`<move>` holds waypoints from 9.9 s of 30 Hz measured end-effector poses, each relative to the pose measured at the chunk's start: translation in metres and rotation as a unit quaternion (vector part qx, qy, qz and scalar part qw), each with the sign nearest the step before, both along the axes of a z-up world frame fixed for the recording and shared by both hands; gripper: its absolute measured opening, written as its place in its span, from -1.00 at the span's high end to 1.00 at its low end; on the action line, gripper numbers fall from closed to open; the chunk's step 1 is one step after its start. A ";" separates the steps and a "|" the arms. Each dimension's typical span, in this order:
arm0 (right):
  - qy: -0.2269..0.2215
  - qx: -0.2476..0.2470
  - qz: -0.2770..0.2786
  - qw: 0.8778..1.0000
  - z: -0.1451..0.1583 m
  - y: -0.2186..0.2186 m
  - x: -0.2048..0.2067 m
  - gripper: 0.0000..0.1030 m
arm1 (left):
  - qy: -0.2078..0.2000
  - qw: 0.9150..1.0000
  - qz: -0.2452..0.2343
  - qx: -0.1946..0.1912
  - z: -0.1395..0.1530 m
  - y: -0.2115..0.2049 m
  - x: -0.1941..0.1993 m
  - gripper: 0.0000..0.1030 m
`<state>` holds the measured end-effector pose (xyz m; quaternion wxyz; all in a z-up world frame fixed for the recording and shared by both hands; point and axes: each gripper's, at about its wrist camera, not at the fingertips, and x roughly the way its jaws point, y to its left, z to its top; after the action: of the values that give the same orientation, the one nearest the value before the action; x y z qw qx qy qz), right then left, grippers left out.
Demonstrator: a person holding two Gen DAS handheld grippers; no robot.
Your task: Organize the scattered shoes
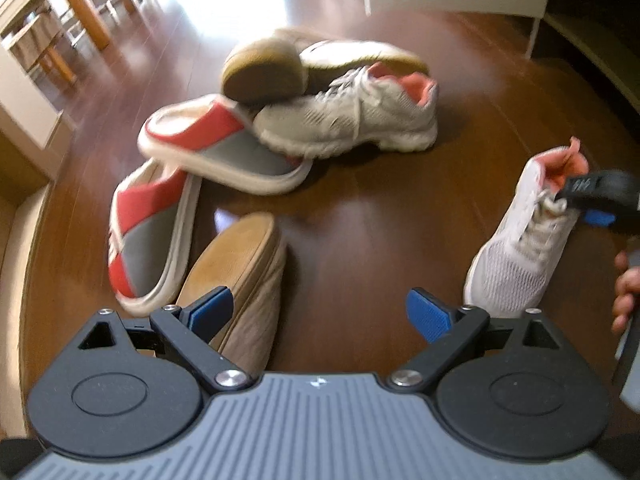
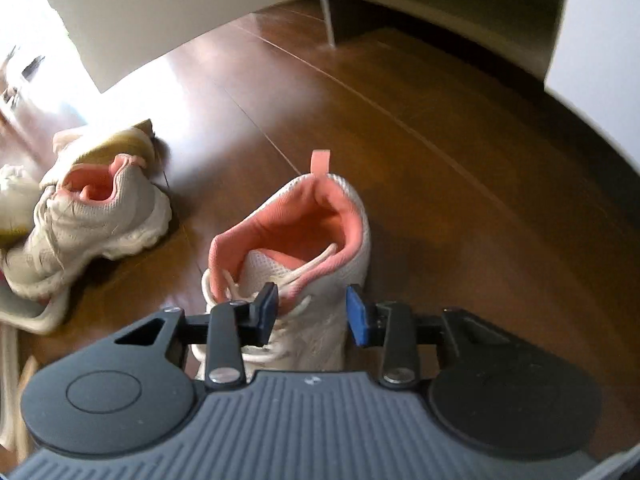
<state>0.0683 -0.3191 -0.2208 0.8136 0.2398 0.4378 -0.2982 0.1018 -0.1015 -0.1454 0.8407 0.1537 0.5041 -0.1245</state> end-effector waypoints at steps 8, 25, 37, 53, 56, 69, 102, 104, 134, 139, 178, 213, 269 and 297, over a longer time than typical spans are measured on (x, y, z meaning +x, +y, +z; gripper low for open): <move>-0.019 0.017 0.139 0.990 0.007 -0.029 -0.012 0.64 | 0.020 0.993 -0.108 -0.041 -0.030 -0.060 0.005 -0.84; -0.006 -0.068 0.266 0.962 0.002 0.016 -0.055 -0.63 | 0.118 0.968 -0.185 -0.119 -0.083 -0.171 0.096 0.17; 0.020 -0.090 0.282 0.955 -0.033 0.011 -0.062 -0.12 | 0.128 0.961 -0.224 -0.095 -0.106 -0.208 0.081 0.49; 0.011 -0.133 0.252 0.959 -0.037 -0.083 -0.098 -0.23 | 0.090 0.947 -0.289 -0.104 -0.102 -0.312 0.055 0.44; 0.006 -0.135 0.248 0.959 -0.034 -0.087 -0.100 -0.34 | 0.086 0.944 -0.281 -0.146 -0.081 -0.299 0.056 0.13; -0.111 -0.045 0.160 0.980 0.052 -0.052 -0.111 -0.59 | -0.013 0.979 -0.204 -0.020 -0.038 -0.056 0.029 -0.16; -0.053 0.185 0.016 0.981 -0.040 0.015 0.183 0.43 | -0.048 0.995 -0.075 -0.041 -0.014 0.069 0.066 -0.18; -0.064 0.184 0.037 0.980 -0.033 0.012 0.175 0.42 | -0.051 0.995 -0.077 -0.041 -0.011 0.067 0.066 -0.19; 0.021 -0.135 0.361 0.922 0.003 0.051 -0.082 -0.79 | 0.120 0.971 -0.072 -0.194 -0.065 -0.084 0.086 -0.18; 0.029 -0.164 0.398 0.902 -0.020 0.054 -0.054 -0.84 | 0.132 0.960 -0.016 -0.245 -0.067 -0.098 0.104 -0.15; 0.089 -0.153 0.202 0.963 -0.022 0.036 -0.070 -0.88 | 0.107 0.969 -0.178 -0.136 -0.055 -0.203 0.076 0.24; -0.052 -0.118 0.468 0.874 0.035 0.196 0.104 0.18 | 0.059 0.977 0.181 -0.099 -0.033 0.156 0.056 0.20; -0.134 0.060 0.294 0.945 0.123 0.146 0.112 0.68 | -0.063 0.974 0.046 -0.214 0.102 0.054 0.104 -0.08; 0.044 -0.109 0.281 0.952 -0.033 0.139 -0.039 -0.62 | 0.142 0.986 -0.037 -0.080 -0.096 -0.037 0.045 -0.08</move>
<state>0.0290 -0.1797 -0.2536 0.8655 0.0035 0.4879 -0.1133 0.1464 -0.1382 -0.2416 0.7651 0.0850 0.6005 -0.2164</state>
